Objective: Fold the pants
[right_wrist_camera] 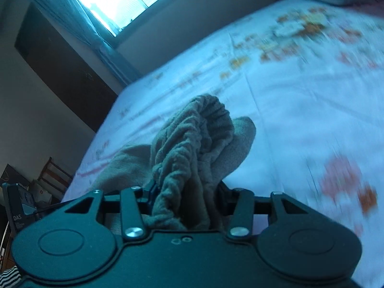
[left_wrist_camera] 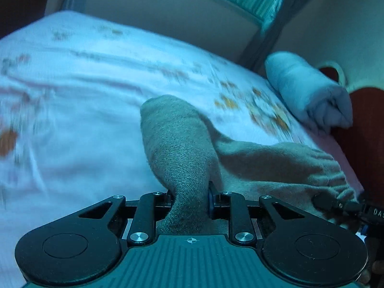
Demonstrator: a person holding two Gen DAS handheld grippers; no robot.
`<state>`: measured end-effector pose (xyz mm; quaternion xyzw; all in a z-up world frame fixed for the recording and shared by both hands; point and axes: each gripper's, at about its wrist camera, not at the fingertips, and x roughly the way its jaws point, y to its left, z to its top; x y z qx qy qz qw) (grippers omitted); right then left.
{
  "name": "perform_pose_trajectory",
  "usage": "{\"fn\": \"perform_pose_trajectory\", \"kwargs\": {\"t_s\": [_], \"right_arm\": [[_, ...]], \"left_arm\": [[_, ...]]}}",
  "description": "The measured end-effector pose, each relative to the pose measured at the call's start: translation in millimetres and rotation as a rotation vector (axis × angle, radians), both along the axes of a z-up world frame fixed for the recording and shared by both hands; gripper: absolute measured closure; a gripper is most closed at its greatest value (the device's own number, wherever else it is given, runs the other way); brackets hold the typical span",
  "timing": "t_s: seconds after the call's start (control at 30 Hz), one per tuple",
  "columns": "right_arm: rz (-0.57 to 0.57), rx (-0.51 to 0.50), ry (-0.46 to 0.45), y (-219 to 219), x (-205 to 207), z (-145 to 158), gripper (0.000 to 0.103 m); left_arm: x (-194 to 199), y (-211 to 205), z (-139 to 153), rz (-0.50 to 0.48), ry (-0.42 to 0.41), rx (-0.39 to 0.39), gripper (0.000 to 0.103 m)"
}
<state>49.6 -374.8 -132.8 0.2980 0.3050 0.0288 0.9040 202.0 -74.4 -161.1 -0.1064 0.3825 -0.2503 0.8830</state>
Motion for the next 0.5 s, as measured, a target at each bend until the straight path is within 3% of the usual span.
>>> {"fn": "perform_pose_trajectory", "kwargs": {"t_s": [0.13, 0.3, 0.43, 0.5], "right_arm": [[0.006, 0.016, -0.01, -22.3, 76.3, -7.4, 0.065], [0.002, 0.001, 0.026, -29.1, 157.6, -45.2, 0.065], [-0.028, -0.007, 0.046, -36.9, 181.7, -70.8, 0.062], [-0.036, -0.022, 0.072, -35.7, 182.9, -79.8, 0.053]], "left_arm": [[76.4, -12.9, -2.2, 0.022, -0.043, 0.075, 0.079], [145.6, -26.2, -37.1, 0.05, -0.035, 0.139, 0.079], [149.9, -38.4, -61.6, 0.032, -0.057, 0.214, 0.062], [144.6, -37.7, -63.8, 0.048, -0.067, 0.24, 0.044]]}}
